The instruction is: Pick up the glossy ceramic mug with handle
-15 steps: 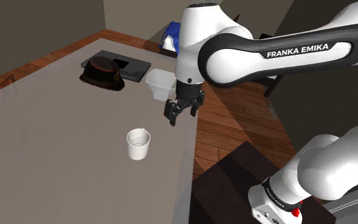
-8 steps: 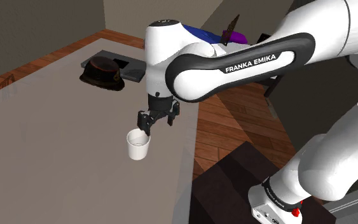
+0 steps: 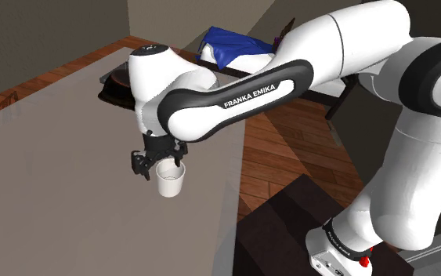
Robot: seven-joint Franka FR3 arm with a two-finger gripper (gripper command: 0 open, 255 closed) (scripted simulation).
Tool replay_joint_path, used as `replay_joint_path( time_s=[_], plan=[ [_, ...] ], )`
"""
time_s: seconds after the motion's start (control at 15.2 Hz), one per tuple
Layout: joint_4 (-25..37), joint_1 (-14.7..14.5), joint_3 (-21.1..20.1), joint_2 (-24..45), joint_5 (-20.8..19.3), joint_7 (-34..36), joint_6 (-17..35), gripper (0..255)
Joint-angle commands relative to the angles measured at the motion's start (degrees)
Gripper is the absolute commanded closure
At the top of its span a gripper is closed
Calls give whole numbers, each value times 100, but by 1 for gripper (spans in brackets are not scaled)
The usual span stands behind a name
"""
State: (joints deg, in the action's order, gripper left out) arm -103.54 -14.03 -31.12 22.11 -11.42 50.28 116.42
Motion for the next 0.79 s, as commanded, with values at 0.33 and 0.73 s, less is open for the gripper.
replay_joint_path(
  time_s=[0.33, 0.73],
  plan=[
    [26, -149, 100, 408, -226, 178, 337, 0],
    [-18, -159, 124, 470, -265, 195, 436, 255]
  ],
)
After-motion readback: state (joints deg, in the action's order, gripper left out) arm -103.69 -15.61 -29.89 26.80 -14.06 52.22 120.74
